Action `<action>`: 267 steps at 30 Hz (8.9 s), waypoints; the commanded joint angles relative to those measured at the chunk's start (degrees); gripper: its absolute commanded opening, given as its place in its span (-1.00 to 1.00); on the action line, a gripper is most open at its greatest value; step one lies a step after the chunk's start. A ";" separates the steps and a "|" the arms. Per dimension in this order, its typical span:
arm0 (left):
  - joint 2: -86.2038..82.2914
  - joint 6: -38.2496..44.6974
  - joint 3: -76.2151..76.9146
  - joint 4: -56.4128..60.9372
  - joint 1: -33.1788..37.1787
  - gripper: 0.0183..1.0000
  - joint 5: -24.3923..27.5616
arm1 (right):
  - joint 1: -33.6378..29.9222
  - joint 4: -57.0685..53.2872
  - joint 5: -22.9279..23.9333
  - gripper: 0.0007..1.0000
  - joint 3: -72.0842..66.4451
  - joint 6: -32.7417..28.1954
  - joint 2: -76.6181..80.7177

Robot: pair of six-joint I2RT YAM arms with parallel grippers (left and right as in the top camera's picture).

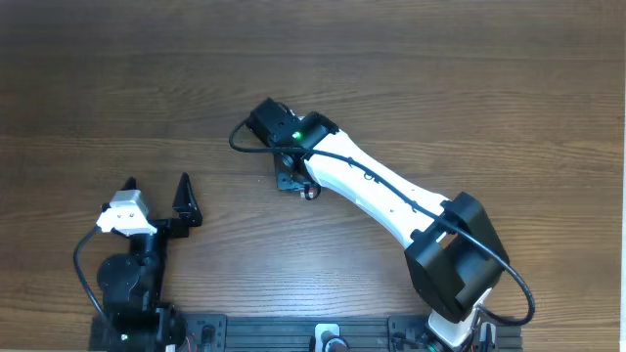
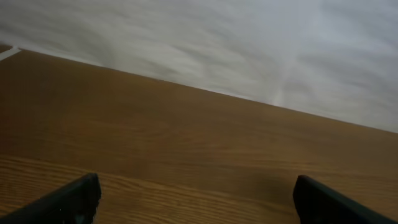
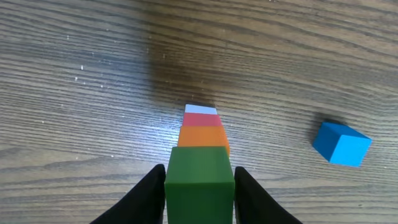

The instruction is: Stack Cubes

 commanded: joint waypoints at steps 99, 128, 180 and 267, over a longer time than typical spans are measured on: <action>-0.28 0.63 -0.20 -0.24 0.31 1.00 0.57 | -17.64 17.51 -5.90 -0.70 -27.12 -11.17 -9.86; -0.28 0.63 -0.20 -0.24 0.31 1.00 0.57 | -1.79 -11.06 -2.51 -0.82 7.63 -0.52 -4.24; -0.28 0.63 -0.20 -0.24 0.31 1.00 0.57 | -1.68 -6.78 -3.26 -0.82 7.56 -0.42 0.61; -0.28 0.63 -0.20 -0.24 0.31 1.00 0.57 | -45.68 33.46 -6.99 0.98 -64.48 -25.51 -101.96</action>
